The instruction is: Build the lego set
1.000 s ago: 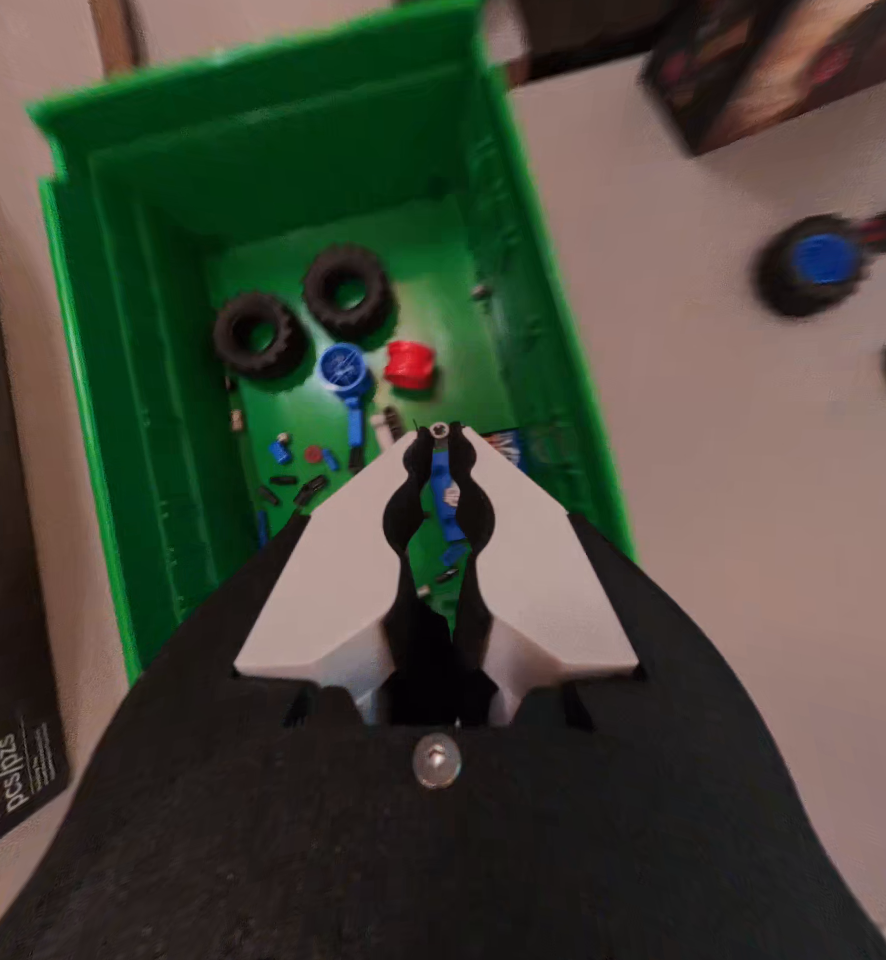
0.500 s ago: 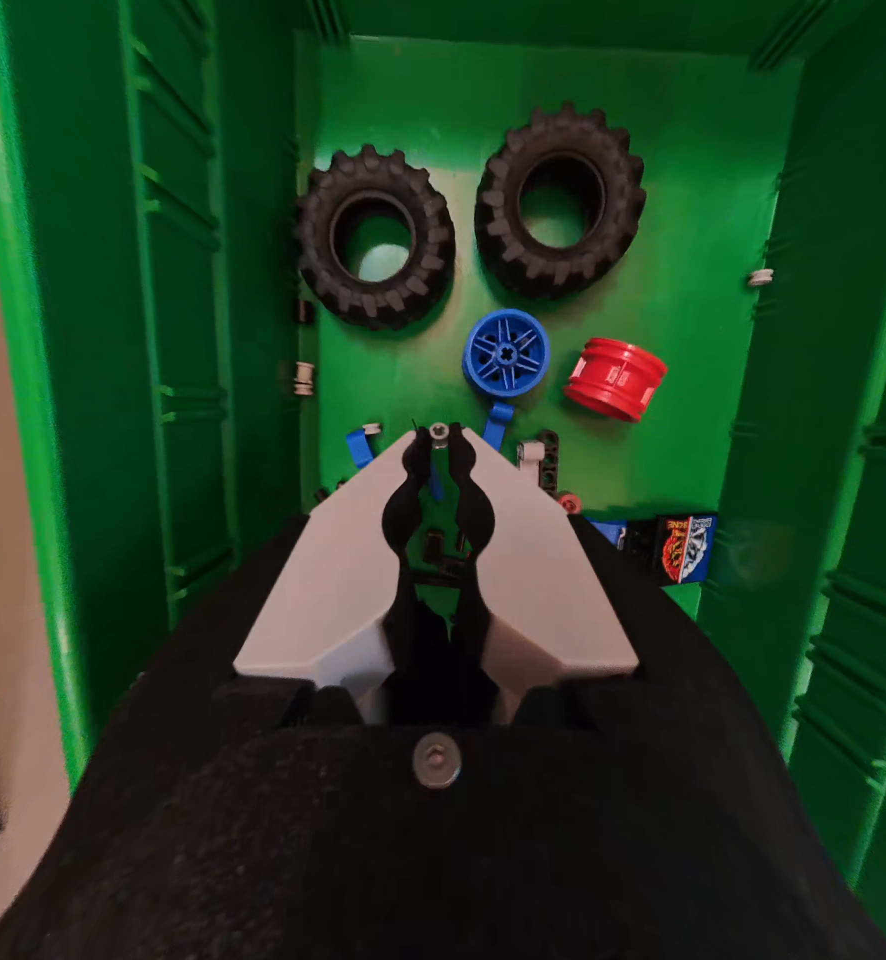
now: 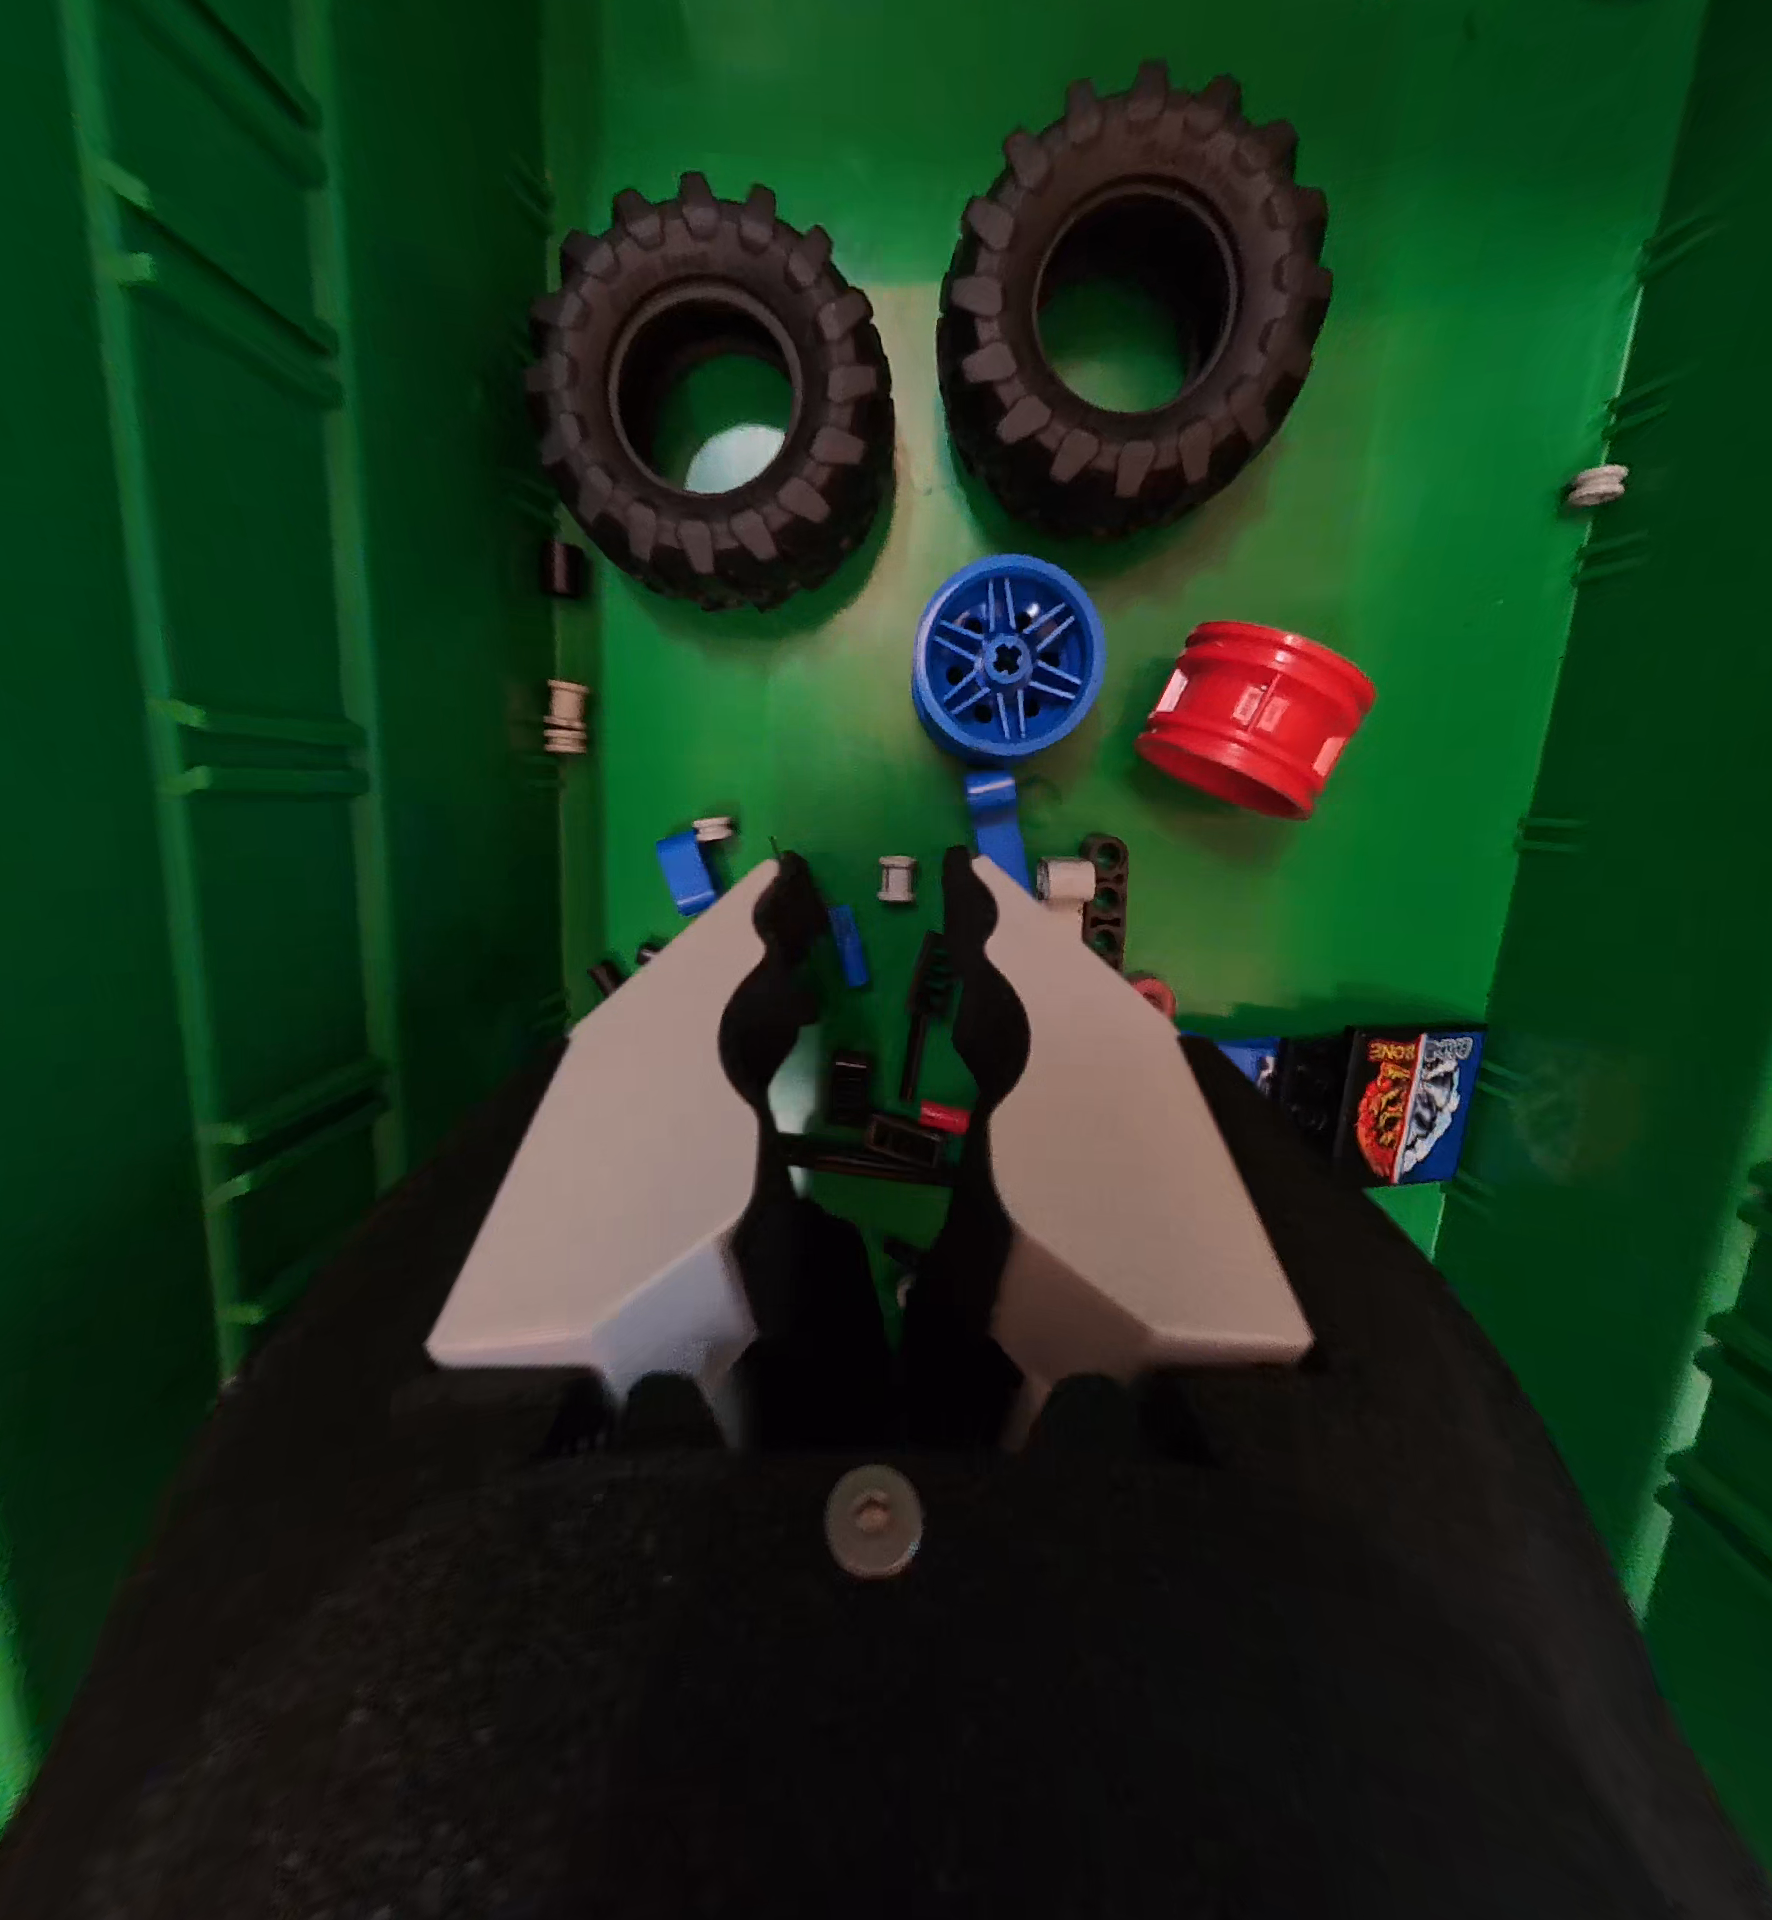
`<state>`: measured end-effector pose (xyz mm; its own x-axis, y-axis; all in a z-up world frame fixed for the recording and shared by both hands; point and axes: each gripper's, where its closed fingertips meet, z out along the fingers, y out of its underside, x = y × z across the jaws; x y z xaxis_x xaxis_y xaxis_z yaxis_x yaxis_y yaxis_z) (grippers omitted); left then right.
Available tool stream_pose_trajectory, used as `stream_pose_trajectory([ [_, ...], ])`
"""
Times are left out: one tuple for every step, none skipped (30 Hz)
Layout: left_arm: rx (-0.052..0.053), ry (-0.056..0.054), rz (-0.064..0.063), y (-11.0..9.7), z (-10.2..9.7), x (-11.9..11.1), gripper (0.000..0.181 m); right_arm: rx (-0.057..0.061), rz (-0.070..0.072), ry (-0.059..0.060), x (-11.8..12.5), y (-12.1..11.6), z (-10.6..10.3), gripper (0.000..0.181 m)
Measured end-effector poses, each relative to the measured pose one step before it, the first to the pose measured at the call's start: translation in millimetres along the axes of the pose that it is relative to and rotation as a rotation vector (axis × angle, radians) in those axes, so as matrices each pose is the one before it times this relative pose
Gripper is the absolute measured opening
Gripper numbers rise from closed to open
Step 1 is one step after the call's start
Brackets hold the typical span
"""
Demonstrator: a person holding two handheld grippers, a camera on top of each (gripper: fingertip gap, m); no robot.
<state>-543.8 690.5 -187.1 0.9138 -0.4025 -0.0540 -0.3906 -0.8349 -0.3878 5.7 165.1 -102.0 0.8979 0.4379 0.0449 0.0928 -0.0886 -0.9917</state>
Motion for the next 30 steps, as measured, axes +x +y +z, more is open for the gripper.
stream_pose_trajectory([
  [0.029,-0.0093,0.0011,-4.56,-3.63,-0.69,0.03,-0.0011,-0.0033,-0.0006,-0.45,0.21,0.1,0.039],
  [0.0341,0.0063,0.0049,-5.3,-4.62,2.08,0.034,-0.0012,-0.0027,-0.0013,-0.44,0.12,0.13,0.039],
  [0.0269,0.0156,-0.0055,-4.38,-5.22,3.46,0.043,-0.0013,-0.0027,-0.0011,-0.41,0.14,0.12,0.039],
  [0.0203,0.0215,-0.0156,-3.87,-5.5,4.21,0.049,-0.001,-0.0031,-0.0021,-0.52,0.09,0.15,0.039],
  [0.0242,0.0239,-0.0112,-4.52,-6.04,4.91,0.054,-0.0008,-0.0027,-0.0008,-0.42,0.16,0.09,0.039],
  [0.0281,0.0135,-0.0036,-4.89,-6.35,4.18,0.058,-0.0005,-0.0026,-0.0008,-0.34,0.03,0.05,0.039],
  [0.0285,0.0023,0.0041,-5.16,-6.58,3.26,0.06,-0.001,-0.0024,-0.0012,-0.36,0.1,0.1,0.039],
  [0.0315,-0.0032,0.0093,-5.54,-6.76,3.03,0.063,-0.0018,-0.0018,-0.0008,-0.31,0.3,0.15,0.039],
  [0.0299,-0.0079,0.0068,-5.27,-6.86,2.75,0.064,-0.002,-0.0013,-0.0005,-0.2,0.21,0.3,0.039],
  [0.0228,-0.0074,0.0038,-4.51,-6.48,3.06,0.066,-0.0019,-0.0014,-0.0012,-0.25,0.21,0.18,0.039],
  [0.02,0.0028,0.0083,-3.88,-6.11,5.1,0.067,-0.0021,-0.0014,0.0001,-0.15,0.23,0.21,0.039],
  [0.025,0.0131,0.0132,-4.11,-6.43,7.01,0.068,-0.002,-0.0014,0.0004,-0.1,0.22,0.21,0.039],
  [0.0342,0.0101,0.0122,-4.95,-7.05,7.25,0.068,-0.0021,-0.0015,0.0002,-0.14,0.32,0.22,0.038],
  [0.0417,0.0065,0.0146,-5.84,-7.86,7.49,0.067,-0.0024,-0.0023,-0.0001,-0.22,0.26,0.23,0.038],
  [0.0485,0.0086,0.0203,-6.67,-8.68,9.27,0.066,-0.0033,-0.003,0.0009,-0.21,0.45,0.27,0.038],
  [0.0596,0.0082,0.024,-8.31,-9.95,10.77,0.065,-0.003,-0.0035,0.0012,-0.2,0.29,0.32,0.038],
  [0.0711,0.0078,0.0277,-9.85,-11.26,12.6,0.065,0.001,-0.0044,0.0017,-0.26,-0.21,0.02,0.037],
  [0.0748,0.0169,0.0323,-10.51,-12.2,15.7,0.065,0.005,-0.0005,0.002,0.18,-0.7,-0.38,0.037],
  [0.0745,0.0265,0.0354,-10.9,-12.25,19.03,0.064,0.0054,0.0159,0.0101,2.19,-0.66,-0.56,0.036],
  [0.0732,0.0328,0.0415,-10.96,-11.99,21.71,0.064,-0.0041,0.0351,0.0091,2.62,0.33,-0.27,0.036],
  [0.0701,0.0405,0.046,-11.08,-11.16,24.52,0.066,-0.0231,0.0394,0.0014,1.07,1.1,-0.32,0.037],
  [0.0678,0.0522,0.038,-11.44,-9.59,27.87,0.069,-0.0181,0.0339,-0.0039,-1.58,-0.77,-0.7,0.04],
  [0.0676,0.075,0.0249,-11.61,-7.7,32.81,0.072,-0.0165,0.0184,-0.0048,-3.79,-1.51,-1.21,0.042],
  [0.0634,0.0989,0.0162,-10.6,-4.64,37.96,0.072,-0.0255,-0.0032,0.001,-4.83,-0.68,-1.26,0.046],
  [0.048,0.1143,0.0116,-7.83,0.27,41.45,0.072,-0.0325,-0.018,0.0203,-3.16,-0.38,-1.54,0.05],
  [0.0171,0.1276,0.0089,-3.41,6.09,43.21,0.072,-0.0377,-0.0236,0.032,-2.02,0.2,-1.97,0.054],
  [-0.0217,0.1338,0.005,2.29,11.82,42.8,0.073,-0.0346,-0.0219,0.0207,-3.99,0.01,-2.17,0.061],
  [-0.05,0.1306,0.001,7.27,17.06,39.54,0.077,-0.0258,-0.0152,0.0152,-4.99,-0.68,-1.68,0.071],
  [-0.0654,0.1209,0.0018,10.16,21.29,34.59,0.079,-0.0163,-0.0155,0.0059,-5.89,-1.09,-1.32,0.077],
  [-0.0662,0.1059,0.0072,10.71,24.42,28.13,0.081,-0.0063,-0.015,-0.0011,-6.17,-1.1,0.02,0.078],
])
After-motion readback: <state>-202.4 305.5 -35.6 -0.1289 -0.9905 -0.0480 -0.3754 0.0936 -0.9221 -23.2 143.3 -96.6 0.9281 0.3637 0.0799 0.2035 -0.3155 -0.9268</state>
